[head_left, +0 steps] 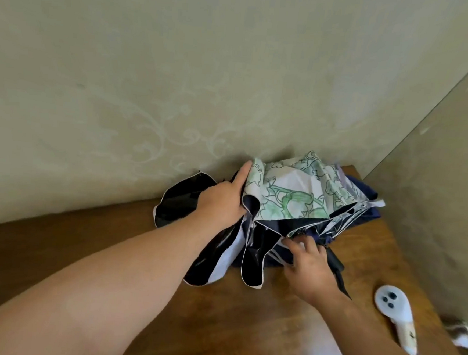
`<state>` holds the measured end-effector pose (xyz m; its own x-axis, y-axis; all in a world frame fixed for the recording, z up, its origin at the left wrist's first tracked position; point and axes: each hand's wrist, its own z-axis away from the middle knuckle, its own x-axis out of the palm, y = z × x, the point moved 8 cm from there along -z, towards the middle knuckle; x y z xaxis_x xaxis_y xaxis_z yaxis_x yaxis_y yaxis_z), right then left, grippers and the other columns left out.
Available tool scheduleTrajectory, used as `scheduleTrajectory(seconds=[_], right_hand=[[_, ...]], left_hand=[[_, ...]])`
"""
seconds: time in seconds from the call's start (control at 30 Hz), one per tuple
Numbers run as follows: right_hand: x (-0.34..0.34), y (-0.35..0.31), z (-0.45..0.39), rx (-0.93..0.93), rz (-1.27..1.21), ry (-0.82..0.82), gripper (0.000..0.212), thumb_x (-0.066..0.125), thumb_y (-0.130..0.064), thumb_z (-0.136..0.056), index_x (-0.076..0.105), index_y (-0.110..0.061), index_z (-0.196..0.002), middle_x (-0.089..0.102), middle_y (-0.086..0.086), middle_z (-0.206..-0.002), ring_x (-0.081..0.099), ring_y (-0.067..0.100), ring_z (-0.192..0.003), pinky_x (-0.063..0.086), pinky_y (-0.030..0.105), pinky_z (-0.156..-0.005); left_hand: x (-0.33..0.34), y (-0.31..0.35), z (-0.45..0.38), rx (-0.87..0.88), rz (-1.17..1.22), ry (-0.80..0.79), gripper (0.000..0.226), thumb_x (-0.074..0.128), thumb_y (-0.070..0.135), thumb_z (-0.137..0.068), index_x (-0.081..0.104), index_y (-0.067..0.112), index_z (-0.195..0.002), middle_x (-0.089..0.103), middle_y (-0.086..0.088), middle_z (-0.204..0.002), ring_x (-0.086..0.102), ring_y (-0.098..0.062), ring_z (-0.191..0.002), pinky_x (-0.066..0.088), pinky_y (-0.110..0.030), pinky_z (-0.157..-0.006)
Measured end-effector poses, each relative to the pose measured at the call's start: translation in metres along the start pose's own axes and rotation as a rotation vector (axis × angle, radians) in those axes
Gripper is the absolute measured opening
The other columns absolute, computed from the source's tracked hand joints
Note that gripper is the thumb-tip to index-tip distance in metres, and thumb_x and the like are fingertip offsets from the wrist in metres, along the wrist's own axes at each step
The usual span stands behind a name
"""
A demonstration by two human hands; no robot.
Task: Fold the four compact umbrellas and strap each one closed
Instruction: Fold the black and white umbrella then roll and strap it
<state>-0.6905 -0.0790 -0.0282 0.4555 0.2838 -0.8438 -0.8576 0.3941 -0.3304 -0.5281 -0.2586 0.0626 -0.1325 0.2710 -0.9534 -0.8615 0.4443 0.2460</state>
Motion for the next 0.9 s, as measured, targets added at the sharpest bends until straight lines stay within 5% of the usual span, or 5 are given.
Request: scheduleTrajectory(seconds=[0.1,0.2,0.5,0.67,0.9], right_hand=[[0.002,-0.001,0.001,-0.001,-0.01,-0.015,0.061,0.054,-0.026,-0.096,0.04,-0.044,-0.152,0.034,0.0,-0.142,0.035,0.034,-0.12,0.038,0.045,-0.11],[0.005,-0.006,0.001,-0.017,0.026,-0.045,0.062,0.054,-0.026,-0.096,0.039,-0.043,-0.153,0.034,0.001,-0.143,0.034,0.036,-0.125,0.038,0.047,-0.111],[0.003,0.012,-0.006,0.062,0.006,-0.05,0.072,0.059,-0.03,-0.094,0.031,-0.023,-0.16,0.033,0.009,-0.154,0.037,0.04,-0.135,0.037,0.046,-0.113],[0.014,0.019,-0.001,0.159,0.025,-0.099,0.071,0.044,-0.048,-0.104,0.019,-0.021,-0.164,0.024,0.013,-0.167,0.028,0.037,-0.151,0.026,0.048,-0.119],[0.05,-0.028,0.039,0.243,-0.043,-0.072,0.074,0.058,-0.035,-0.093,0.026,-0.032,-0.159,0.041,0.016,-0.141,0.051,0.046,-0.121,0.046,0.047,-0.103]], left_hand=[[-0.005,-0.006,0.007,0.03,-0.118,0.016,0.064,0.051,0.054,-0.096,0.024,0.047,-0.154,0.063,-0.002,-0.096,0.065,-0.033,-0.082,0.051,-0.037,-0.061],[-0.01,-0.02,0.03,0.026,-0.092,0.046,0.034,0.055,0.052,-0.093,0.046,0.035,-0.121,0.057,0.005,-0.091,0.064,-0.031,-0.086,0.042,-0.033,-0.059],[-0.017,-0.127,0.113,-0.097,-0.018,0.052,0.031,0.058,0.032,-0.093,0.047,0.041,-0.12,0.056,0.006,-0.1,0.058,-0.025,-0.084,0.047,-0.035,-0.06],[-0.025,-0.186,0.169,-0.145,-0.052,0.048,0.026,0.063,0.052,-0.099,0.047,0.044,-0.118,0.058,0.009,-0.099,0.059,-0.019,-0.087,0.047,-0.034,-0.06],[-0.036,-0.227,0.23,-0.159,-0.002,0.108,0.026,0.066,0.021,-0.095,0.044,0.035,-0.1,0.051,0.006,-0.089,0.054,-0.022,-0.076,0.048,-0.04,-0.056]])
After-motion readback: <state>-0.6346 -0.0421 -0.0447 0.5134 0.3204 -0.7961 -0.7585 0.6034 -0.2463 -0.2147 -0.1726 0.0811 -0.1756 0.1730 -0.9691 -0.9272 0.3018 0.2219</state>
